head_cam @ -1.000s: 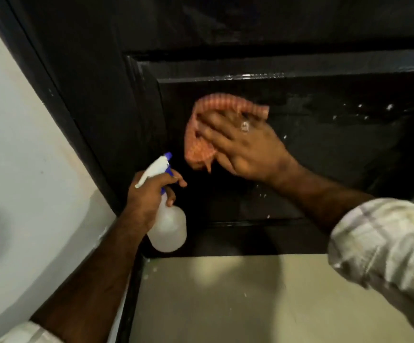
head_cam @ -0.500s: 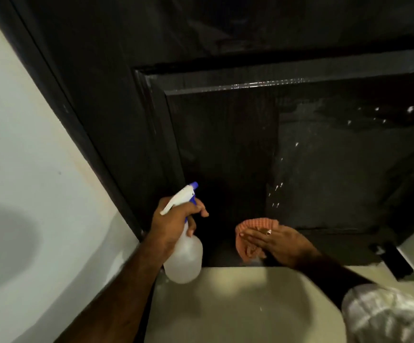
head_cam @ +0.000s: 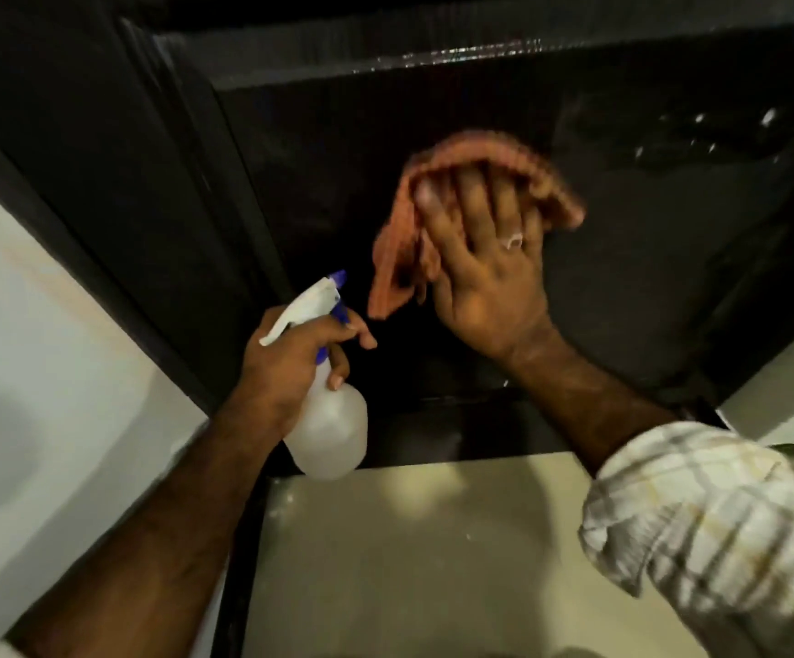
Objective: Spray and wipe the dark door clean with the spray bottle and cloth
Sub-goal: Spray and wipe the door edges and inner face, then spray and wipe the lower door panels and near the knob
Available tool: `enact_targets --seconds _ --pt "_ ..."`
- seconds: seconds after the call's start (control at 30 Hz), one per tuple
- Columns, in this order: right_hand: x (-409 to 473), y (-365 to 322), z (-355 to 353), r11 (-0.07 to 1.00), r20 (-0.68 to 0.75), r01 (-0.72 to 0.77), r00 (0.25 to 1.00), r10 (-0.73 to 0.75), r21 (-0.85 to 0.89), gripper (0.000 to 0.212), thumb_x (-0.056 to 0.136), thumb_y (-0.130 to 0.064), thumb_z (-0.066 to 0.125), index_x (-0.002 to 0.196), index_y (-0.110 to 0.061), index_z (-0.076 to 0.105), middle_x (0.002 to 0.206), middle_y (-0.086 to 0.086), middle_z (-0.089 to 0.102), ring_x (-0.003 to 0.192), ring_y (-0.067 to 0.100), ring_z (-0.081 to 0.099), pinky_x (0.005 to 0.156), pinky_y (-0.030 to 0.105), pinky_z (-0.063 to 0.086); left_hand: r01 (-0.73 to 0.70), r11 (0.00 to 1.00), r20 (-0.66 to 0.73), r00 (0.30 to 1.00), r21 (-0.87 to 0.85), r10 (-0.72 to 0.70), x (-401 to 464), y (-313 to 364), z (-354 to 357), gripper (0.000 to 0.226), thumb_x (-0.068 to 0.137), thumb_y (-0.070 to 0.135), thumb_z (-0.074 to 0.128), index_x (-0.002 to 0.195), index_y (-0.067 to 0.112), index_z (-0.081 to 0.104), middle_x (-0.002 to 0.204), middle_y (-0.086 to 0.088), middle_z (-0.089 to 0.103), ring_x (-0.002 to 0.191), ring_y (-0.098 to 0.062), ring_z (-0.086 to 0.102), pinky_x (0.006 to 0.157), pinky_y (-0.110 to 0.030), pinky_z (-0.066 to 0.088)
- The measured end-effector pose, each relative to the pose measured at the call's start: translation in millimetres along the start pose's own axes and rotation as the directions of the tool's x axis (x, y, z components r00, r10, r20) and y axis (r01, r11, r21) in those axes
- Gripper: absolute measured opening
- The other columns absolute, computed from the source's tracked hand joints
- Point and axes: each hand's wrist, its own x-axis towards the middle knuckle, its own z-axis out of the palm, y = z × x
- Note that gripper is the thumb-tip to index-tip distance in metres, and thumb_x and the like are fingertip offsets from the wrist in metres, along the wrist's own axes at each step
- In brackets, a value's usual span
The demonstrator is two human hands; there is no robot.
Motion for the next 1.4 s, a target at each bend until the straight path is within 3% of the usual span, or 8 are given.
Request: enact_targets --seconds 0.17,0.37,0.47,0.6,0.7,0.8,0.93,1.4 --pt "-188 17 32 0.986 0.519 0.13 0.839 -0.164 0.102 0.071 0.088 -0.021 0.055 0.157 -0.025 0.042 0.16 0.006 0.038 0.135 0.034 0.046 0.102 0.046 0.041 0.136 0.986 0.036 0.99 0.097 -0.14 -29 -32 2 0.038 0.08 0.019 0.068 0.097 -0.015 0.066 0.09 -0.027 0.074 0.043 -0.023 0.048 0.046 -0.031 0.039" --pt "-247 13 20 0.936 0.637 -0.294 0.763 0.107 0.195 0.065 0.082 -0.011 0.048 0.145 -0.016 0.064 0.153 0.006 0.059 0.14 0.032 0.057 0.12 0.039 0.034 0.224 0.964 0.001 0.974 0.141 -0.227 -41 -43 12 0.014 0.096 0.0 0.065 0.089 -0.011 0.069 0.087 -0.026 0.075 0.042 -0.02 0.048 0.044 -0.029 0.04" --pt "-233 -10 2 0.52 0.548 -0.765 0.639 0.54 0.379 0.051 0.089 0.001 0.049 0.132 -0.011 0.073 0.142 0.005 0.068 0.135 0.02 0.062 0.117 0.031 0.044 0.234 0.96 0.034 0.97 0.152 -0.241 -42 -54 31 0.013 0.092 0.005 0.068 0.083 -0.004 0.072 0.084 -0.023 0.075 0.042 -0.022 0.047 0.044 -0.028 0.039" --pt "-241 -38 -36 -0.498 0.652 -0.699 -0.06 0.756 0.513 0.028 0.099 0.006 0.061 0.115 -0.013 0.074 0.113 0.006 0.078 0.104 0.026 0.073 0.083 0.029 0.061 0.303 0.928 0.083 0.942 0.216 -0.326 -45 -81 69 0.009 0.087 0.007 0.072 0.082 -0.001 0.073 0.084 -0.025 0.075 0.042 -0.022 0.047 0.047 -0.031 0.039" --pt "-274 -37 -70 -0.754 0.747 -0.471 -0.255 0.613 0.458 0.022 0.092 0.002 0.054 0.093 -0.007 0.074 0.094 0.02 0.076 0.08 0.034 0.076 0.062 0.036 0.064 0.401 0.884 -0.003 0.911 0.241 -0.412 -47 -110 106 0.028 0.072 0.019 0.078 0.093 0.001 0.074 0.085 -0.023 0.075 0.044 -0.015 0.053 0.046 -0.029 0.041" --pt "-308 -39 -86 -0.873 0.756 -0.293 -0.439 0.486 0.391 0.028 0.104 -0.001 0.045 0.122 0.001 0.067 0.135 0.028 0.066 0.105 0.034 0.072 0.091 0.046 0.061 0.435 0.861 -0.094 0.9 0.263 -0.426 -46 -133 135 0.029 0.078 0.019 0.082 0.103 0.009 0.074 0.079 -0.015 0.075 0.053 -0.014 0.06 0.046 -0.025 0.044" --pt "-307 -31 -79 -0.885 0.765 -0.133 -0.456 0.455 0.447 0.031 0.106 -0.002 0.046 0.13 -0.001 0.066 0.136 0.025 0.067 0.126 0.044 0.063 0.115 0.057 0.045 0.364 0.907 -0.059 0.931 0.213 -0.36 -46 -138 166 0.022 0.089 0.013 0.079 0.11 0.008 0.072 0.081 -0.009 0.076 0.055 -0.008 0.061 0.047 -0.019 0.045" --pt "-306 3 -60 -0.898 0.898 0.107 -0.174 0.405 0.426 0.069 0.055 -0.011 0.1 0.118 0.002 0.078 0.138 0.029 0.066 0.118 0.044 0.071 0.097 0.059 0.057 0.297 0.889 0.058 0.94 0.349 -0.337 -17 -141 211 0.034 0.089 0.017 0.082 0.113 -0.003 0.069 0.072 -0.013 0.069 0.046 -0.01 0.056 0.044 -0.019 0.042"
